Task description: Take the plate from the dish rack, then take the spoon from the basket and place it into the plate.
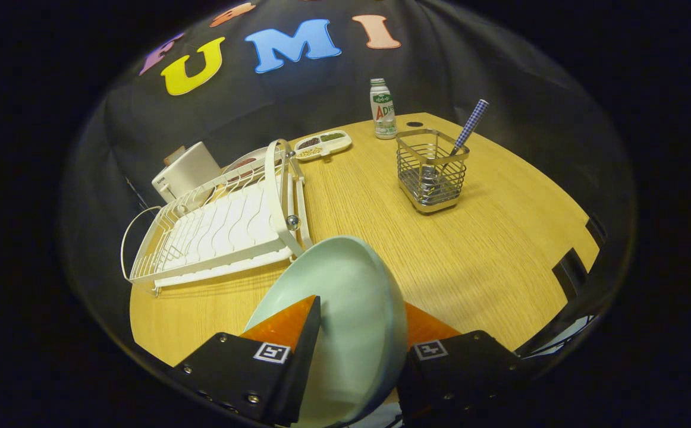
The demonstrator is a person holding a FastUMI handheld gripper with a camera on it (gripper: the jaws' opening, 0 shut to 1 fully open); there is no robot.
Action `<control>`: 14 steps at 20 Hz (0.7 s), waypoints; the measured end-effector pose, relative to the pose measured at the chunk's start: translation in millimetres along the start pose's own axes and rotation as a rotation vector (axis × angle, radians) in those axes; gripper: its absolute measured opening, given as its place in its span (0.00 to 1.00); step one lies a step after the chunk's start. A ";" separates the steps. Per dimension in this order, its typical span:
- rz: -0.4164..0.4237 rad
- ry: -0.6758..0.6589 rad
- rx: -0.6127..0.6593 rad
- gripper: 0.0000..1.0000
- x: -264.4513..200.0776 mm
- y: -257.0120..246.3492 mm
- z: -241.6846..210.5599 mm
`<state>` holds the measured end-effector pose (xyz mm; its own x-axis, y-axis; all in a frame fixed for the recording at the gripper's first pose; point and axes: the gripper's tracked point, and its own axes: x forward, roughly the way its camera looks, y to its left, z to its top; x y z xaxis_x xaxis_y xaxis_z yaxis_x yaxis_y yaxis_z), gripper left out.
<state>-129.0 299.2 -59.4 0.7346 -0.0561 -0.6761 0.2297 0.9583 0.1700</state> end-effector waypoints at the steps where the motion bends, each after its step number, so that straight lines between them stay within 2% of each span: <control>1: -0.007 -0.003 0.003 0.61 -0.5 -2.5 1.7; 3: -0.035 -0.014 -0.001 0.63 -0.6 -10.5 4.3; 5: -0.051 -0.014 -0.002 0.96 1.9 -15.0 6.9; 11: -0.074 -0.075 -0.001 0.97 -6.4 -21.0 39.3; 14: -0.134 -0.160 0.001 0.97 -13.3 -35.3 77.2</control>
<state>-97.6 244.4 -1.1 0.7893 -0.2273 -0.5703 0.3330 0.9389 0.0866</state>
